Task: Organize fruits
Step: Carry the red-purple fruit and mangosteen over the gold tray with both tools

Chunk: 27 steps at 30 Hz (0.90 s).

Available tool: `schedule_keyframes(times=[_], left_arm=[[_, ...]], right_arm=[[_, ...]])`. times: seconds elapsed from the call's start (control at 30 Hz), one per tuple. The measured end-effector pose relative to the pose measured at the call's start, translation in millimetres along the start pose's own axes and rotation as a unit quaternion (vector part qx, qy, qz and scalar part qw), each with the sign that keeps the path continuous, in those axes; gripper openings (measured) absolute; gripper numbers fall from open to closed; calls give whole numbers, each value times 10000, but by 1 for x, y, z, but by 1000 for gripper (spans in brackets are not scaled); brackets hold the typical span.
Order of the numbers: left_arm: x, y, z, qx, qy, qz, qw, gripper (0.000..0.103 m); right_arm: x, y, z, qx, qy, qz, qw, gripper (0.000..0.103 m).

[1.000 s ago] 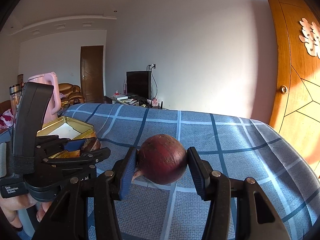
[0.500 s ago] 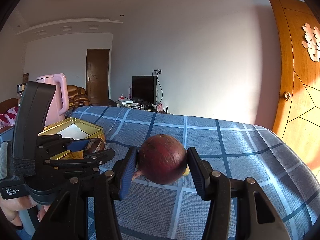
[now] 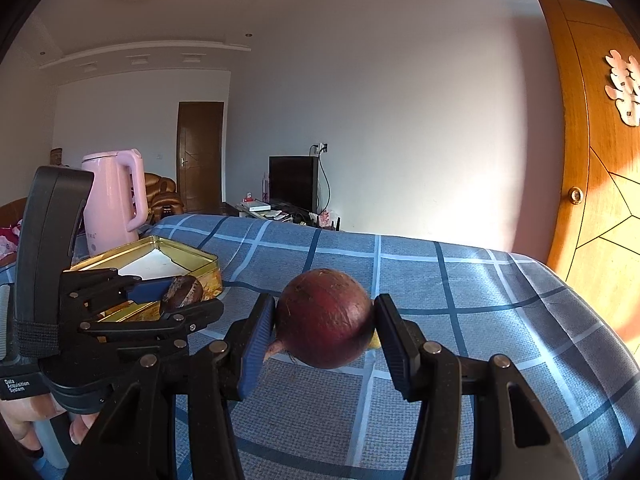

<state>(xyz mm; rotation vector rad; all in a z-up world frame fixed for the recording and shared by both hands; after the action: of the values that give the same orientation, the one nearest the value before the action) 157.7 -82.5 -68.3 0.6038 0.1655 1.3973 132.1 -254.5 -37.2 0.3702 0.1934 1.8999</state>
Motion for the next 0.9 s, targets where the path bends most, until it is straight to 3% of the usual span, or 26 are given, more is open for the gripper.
schedule_keyframes(times=[0.9], left_arm=[[20,30,-17,-203,30,106,9997,44]], right_arm=[[33,13,-8,-7,347,232,9991,53]])
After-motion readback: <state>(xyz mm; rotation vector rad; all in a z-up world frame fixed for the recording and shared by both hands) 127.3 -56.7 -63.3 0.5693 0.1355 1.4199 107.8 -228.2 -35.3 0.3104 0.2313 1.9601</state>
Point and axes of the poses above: each gripper's, at about its wrist camera, not at the fingertips, and y roughly against the way its jaws point, x to its left, z to its top, the point moved 2 cm from there along -y, roughly the way its jaws point, and after that the axes turned 11 degrees about -y, right-handed, at the moved point
